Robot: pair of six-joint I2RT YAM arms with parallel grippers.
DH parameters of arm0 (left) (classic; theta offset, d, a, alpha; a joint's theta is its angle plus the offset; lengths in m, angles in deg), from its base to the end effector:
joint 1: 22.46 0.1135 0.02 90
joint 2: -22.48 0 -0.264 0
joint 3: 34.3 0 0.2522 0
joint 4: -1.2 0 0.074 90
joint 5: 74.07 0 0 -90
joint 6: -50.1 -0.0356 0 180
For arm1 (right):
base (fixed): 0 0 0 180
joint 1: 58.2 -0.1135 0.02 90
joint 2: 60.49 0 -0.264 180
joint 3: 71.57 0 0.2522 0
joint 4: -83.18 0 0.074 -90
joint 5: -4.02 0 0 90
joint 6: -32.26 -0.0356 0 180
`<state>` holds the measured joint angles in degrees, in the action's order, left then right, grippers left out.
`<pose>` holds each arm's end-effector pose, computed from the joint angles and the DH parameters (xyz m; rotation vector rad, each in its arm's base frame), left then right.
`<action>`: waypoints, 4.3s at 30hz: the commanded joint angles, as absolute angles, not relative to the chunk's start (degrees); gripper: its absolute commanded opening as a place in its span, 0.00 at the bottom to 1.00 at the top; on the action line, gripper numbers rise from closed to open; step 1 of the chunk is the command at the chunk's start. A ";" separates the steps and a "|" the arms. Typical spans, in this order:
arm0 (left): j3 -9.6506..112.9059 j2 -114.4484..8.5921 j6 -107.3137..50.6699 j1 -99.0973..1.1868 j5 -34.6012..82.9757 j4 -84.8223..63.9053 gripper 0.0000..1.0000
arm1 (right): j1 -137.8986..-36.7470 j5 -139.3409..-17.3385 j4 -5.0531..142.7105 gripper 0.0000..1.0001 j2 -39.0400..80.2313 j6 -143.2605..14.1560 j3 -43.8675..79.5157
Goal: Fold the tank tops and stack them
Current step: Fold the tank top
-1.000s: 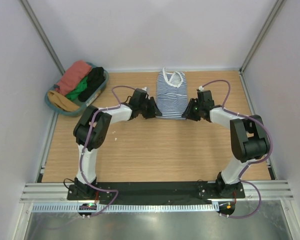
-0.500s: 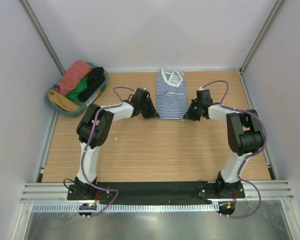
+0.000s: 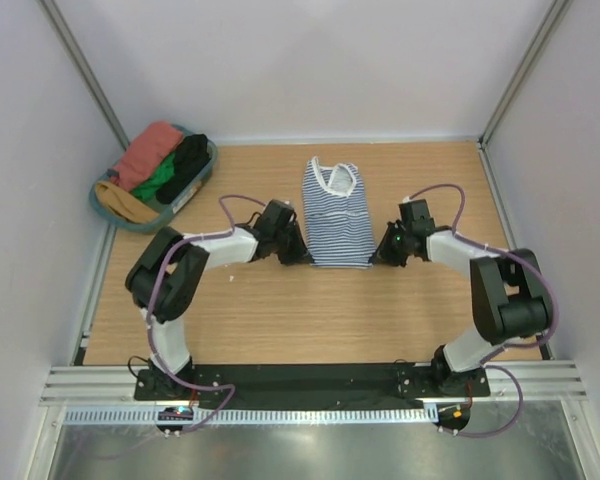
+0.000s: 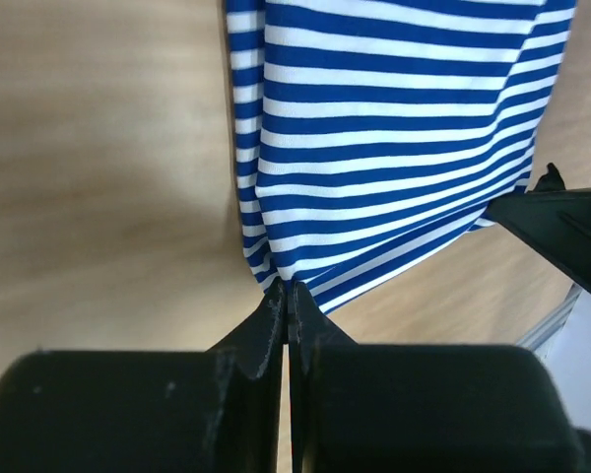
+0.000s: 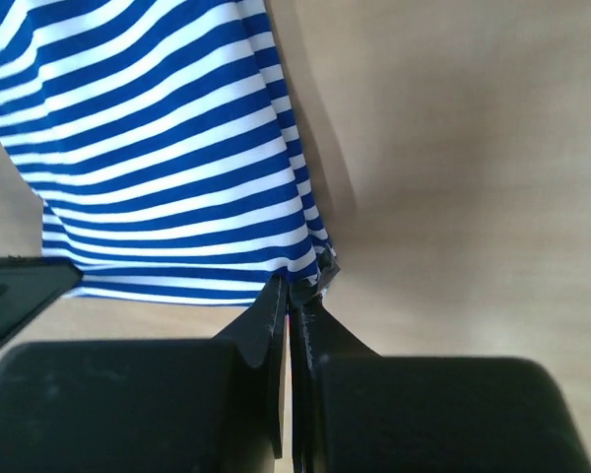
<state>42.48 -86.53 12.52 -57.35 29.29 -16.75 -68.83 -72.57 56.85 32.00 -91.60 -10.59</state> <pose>0.3143 -0.2292 0.1452 -0.2932 2.6406 -0.8886 0.2976 0.0642 0.1535 0.4456 2.6142 0.5776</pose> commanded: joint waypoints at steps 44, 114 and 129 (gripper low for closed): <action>11.55 -50.56 26.45 -79.06 7.14 -21.97 0.61 | -93.08 -87.56 45.60 0.31 9.29 -102.38 -27.49; 42.56 -51.96 17.23 -69.48 11.97 -46.14 0.01 | -97.75 -92.22 18.19 0.01 12.45 -93.78 11.97; 27.10 -47.22 21.27 -71.40 20.93 -36.22 0.01 | -97.75 -86.86 20.91 0.01 -2.89 -101.76 -7.42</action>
<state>29.94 -48.02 19.87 -69.90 17.66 -41.01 -97.70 -88.13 20.24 1.77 -98.40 -2.00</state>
